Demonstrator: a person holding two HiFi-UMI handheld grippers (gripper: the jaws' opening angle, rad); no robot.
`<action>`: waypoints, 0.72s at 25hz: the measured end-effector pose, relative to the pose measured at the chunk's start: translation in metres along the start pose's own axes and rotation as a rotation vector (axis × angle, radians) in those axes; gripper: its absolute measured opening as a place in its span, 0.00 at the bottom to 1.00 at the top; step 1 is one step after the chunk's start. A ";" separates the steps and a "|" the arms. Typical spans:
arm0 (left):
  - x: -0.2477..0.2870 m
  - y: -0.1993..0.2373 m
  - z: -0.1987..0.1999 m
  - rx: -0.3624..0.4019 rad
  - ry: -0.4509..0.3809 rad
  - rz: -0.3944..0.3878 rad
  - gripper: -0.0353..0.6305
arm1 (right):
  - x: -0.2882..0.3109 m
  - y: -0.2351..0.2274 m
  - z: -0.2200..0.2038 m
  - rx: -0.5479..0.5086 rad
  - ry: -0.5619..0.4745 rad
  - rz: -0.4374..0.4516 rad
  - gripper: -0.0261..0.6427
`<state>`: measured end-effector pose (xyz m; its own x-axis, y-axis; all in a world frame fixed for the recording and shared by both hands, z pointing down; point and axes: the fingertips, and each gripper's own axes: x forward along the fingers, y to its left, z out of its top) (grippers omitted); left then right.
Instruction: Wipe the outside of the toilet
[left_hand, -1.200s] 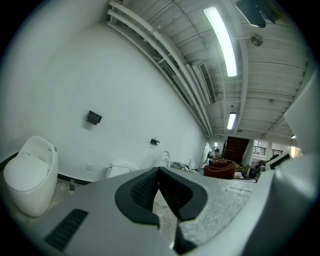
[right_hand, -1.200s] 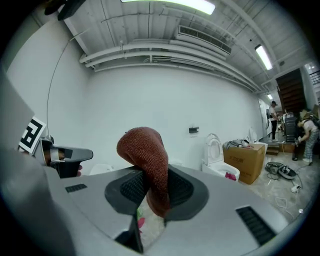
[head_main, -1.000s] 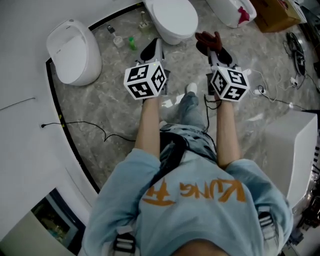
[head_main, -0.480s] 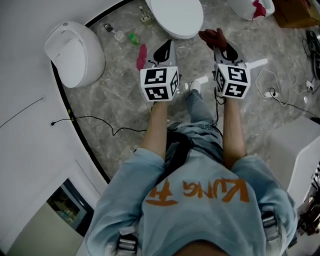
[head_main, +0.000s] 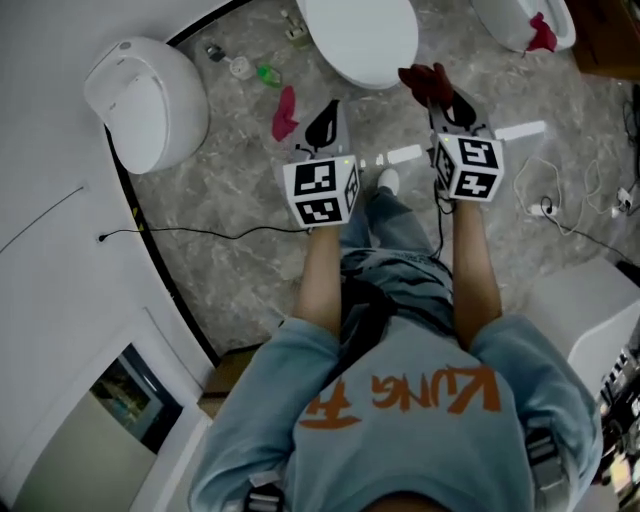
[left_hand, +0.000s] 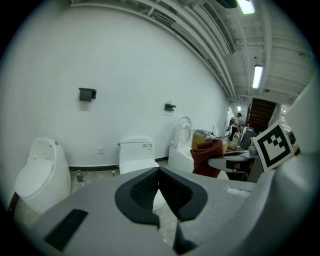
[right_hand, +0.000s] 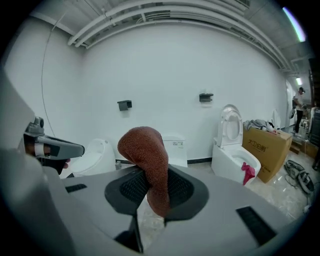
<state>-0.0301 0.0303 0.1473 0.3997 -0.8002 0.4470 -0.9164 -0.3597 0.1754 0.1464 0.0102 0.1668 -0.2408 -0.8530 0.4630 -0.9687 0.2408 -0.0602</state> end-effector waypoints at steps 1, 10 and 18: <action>0.003 0.009 -0.006 -0.017 0.007 0.015 0.04 | 0.010 0.004 -0.005 -0.001 0.012 0.009 0.17; 0.040 0.094 -0.095 -0.215 0.121 0.181 0.04 | 0.075 0.044 -0.067 -0.010 0.123 0.114 0.17; 0.079 0.106 -0.137 -0.164 0.167 0.145 0.04 | 0.114 0.045 -0.129 0.002 0.195 0.110 0.17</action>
<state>-0.0985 -0.0053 0.3219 0.2681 -0.7422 0.6142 -0.9602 -0.1541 0.2329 0.0834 -0.0162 0.3307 -0.3287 -0.7161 0.6158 -0.9375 0.3263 -0.1210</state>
